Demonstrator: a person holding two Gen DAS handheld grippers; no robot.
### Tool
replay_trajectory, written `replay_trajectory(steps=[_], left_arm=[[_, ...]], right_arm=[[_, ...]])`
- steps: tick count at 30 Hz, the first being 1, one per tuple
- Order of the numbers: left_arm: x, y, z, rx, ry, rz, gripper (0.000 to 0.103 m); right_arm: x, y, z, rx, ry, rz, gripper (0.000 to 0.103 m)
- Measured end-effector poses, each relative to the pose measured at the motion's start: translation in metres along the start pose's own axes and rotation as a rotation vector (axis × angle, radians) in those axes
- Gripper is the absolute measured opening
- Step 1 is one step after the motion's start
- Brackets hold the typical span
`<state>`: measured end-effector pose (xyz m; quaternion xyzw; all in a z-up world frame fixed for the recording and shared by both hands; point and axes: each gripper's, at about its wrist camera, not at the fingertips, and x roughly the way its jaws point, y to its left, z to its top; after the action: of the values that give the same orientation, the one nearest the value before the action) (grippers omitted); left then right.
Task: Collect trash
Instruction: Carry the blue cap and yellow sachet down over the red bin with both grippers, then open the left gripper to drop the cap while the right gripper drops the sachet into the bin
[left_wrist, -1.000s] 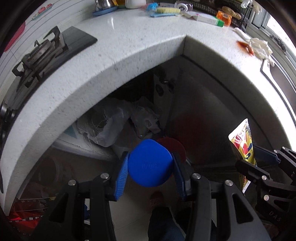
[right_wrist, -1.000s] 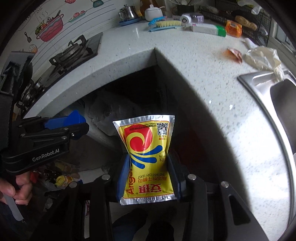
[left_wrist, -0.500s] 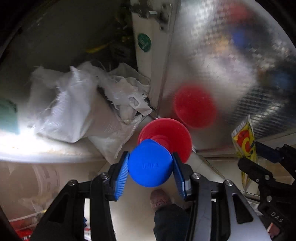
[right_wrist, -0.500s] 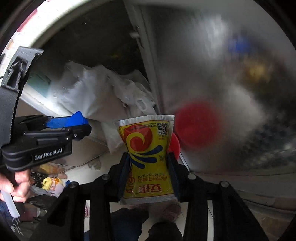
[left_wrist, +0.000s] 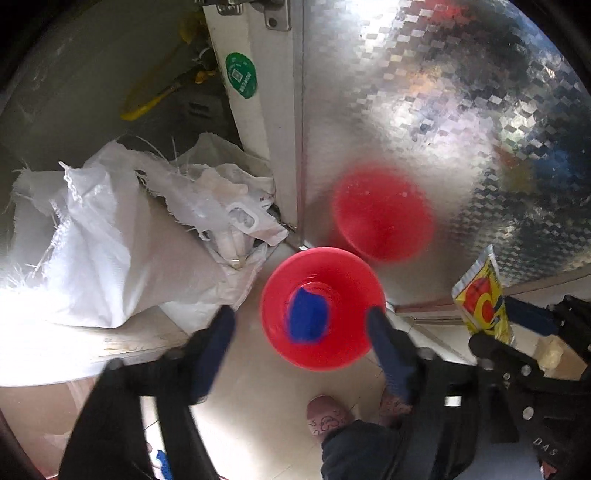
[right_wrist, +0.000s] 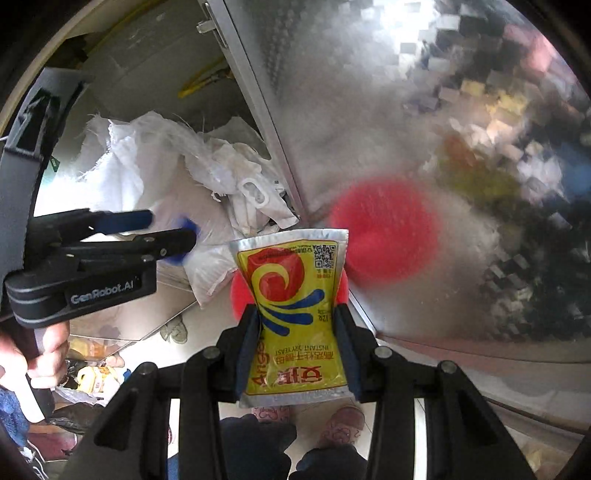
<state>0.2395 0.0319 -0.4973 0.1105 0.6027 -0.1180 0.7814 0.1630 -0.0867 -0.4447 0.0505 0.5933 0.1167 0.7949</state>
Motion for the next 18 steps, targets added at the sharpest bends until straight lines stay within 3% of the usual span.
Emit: replay_trajectory(steps=[3,9,18], left_arm=[[-0.004,0.004,0.0,-0.008,0.018,0.021,0.083],[-0.012,0.018,-0.007,-0.027,0.02,0.008,0.085],[-0.011,0.039,-0.032,-0.066,0.046,0.022,0.09]], right_arm=[[-0.002,0.004,-0.002,-0.02,-0.018,-0.019,0.039],[-0.003,0.007,0.001,-0.05,0.008,-0.002,0.039],[0.031,0.026,0.015,-0.134,0.067,0.036,0.04]])
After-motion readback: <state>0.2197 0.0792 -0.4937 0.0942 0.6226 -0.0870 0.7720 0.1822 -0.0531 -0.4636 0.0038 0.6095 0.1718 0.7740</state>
